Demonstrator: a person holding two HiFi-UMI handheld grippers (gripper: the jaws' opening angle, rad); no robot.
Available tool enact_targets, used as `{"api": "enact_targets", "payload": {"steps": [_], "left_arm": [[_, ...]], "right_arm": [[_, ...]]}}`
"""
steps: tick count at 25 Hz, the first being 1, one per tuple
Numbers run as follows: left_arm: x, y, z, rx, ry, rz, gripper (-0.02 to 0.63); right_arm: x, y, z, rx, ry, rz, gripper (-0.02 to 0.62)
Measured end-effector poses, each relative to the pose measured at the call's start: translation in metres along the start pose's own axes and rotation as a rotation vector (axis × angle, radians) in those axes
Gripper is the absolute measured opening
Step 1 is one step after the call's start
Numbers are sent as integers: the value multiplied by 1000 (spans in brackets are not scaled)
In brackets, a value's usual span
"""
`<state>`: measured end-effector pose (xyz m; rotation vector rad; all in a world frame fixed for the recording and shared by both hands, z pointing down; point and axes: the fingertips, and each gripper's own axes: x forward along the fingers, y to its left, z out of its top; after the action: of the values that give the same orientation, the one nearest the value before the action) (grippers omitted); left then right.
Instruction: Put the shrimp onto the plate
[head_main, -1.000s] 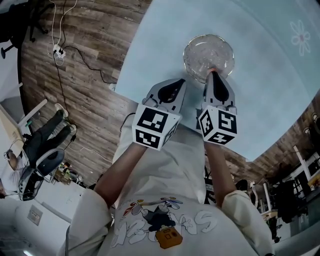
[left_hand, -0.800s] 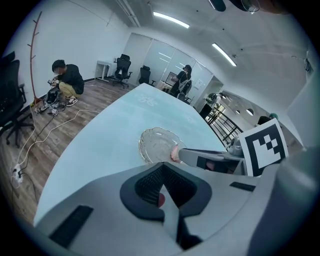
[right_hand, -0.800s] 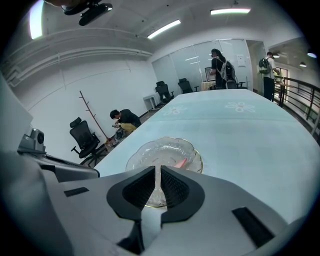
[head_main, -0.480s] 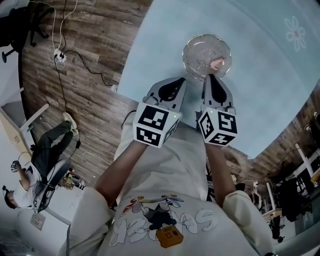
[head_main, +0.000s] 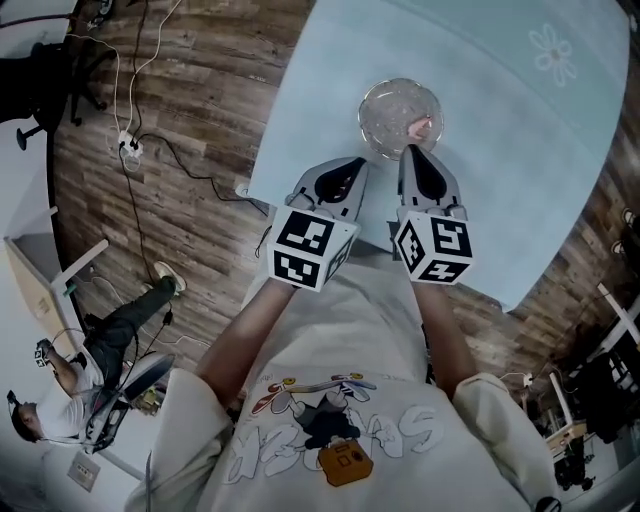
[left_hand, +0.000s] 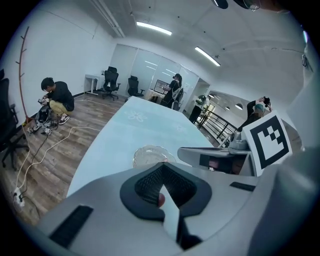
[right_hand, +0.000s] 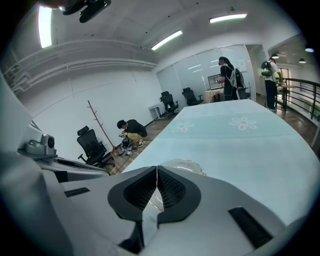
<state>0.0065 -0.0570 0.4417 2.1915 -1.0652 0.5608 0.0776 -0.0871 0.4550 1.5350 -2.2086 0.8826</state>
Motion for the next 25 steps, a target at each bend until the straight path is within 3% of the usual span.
{"api": "enact_targets", "payload": {"steps": [13, 22, 25], "left_arm": [[-62, -28, 60, 59, -126, -29, 8], [-89, -45, 72, 118, -173, -81, 8], [-94, -42, 67, 120, -172, -86, 8]], "right_arm": [[-50, 36, 48, -51, -30, 60, 25], [-87, 32, 61, -92, -13, 131, 25], [-91, 33, 63, -158, -11, 137, 23]]}}
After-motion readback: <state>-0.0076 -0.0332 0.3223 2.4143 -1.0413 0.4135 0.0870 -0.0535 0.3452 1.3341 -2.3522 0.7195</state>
